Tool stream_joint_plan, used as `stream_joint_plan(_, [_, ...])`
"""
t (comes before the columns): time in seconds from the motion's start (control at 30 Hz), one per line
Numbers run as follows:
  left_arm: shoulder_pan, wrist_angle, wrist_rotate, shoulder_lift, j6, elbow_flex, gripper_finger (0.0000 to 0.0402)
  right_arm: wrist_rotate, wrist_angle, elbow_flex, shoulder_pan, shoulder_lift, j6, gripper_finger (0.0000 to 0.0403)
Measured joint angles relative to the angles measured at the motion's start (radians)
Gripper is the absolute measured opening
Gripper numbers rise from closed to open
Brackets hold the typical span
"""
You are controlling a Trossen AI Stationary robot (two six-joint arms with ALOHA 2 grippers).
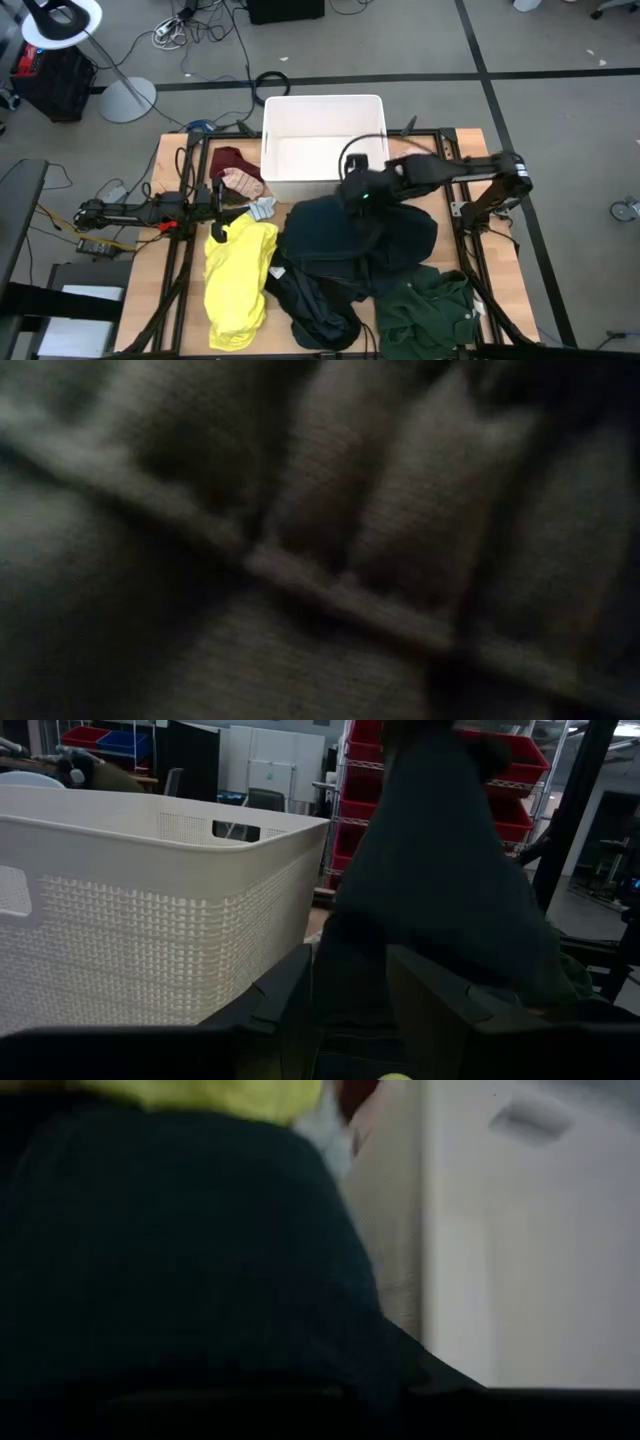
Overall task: Sort clothes
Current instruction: Put the dark blue pants into the white bin
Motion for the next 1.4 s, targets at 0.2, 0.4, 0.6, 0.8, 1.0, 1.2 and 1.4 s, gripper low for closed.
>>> stream_joint_plan(0.2, [0.0, 0.0, 0.0, 0.0, 0.0, 0.0, 0.0137, 0.063, -0.006, 0.243, 0.005, -0.003, -0.068, 0.0004])
stream_joint_plan(0.4, [0.0, 0.0, 0.0, 0.0, 0.0, 0.0, 0.0137, 0.172, 0.079, 0.403, -0.011, -0.004, -0.211, 0.0003])
stream_joint_plan(0.6, [0.0, 0.0, 0.0, 0.0, 0.0, 0.0, 0.0137, 0.261, 0.271, 0.439, -0.068, -0.003, -0.377, 0.0003])
stream_joint_plan(0.8, [0.0, 0.0, 0.0, 0.0, 0.0, 0.0, 0.0137, 0.261, 0.333, 0.439, -0.183, -0.002, -0.398, 0.0004])
stream_joint_plan(1.0, [0.0, 0.0, 0.0, 0.0, 0.0, 0.0, 0.0137, 0.167, 0.275, 0.439, -0.318, -0.002, -0.255, 0.0004])
stream_joint_plan(1.2, [0.0, 0.0, 0.0, 0.0, 0.0, 0.0, 0.0137, 0.004, 0.095, 0.439, -0.423, 0.027, -0.073, 0.0005])
stream_joint_plan(1.4, [0.0, 0.0, 0.0, 0.0, 0.0, 0.0, 0.0137, -0.11, 0.04, 0.435, -0.467, 0.123, 0.003, 0.0006])
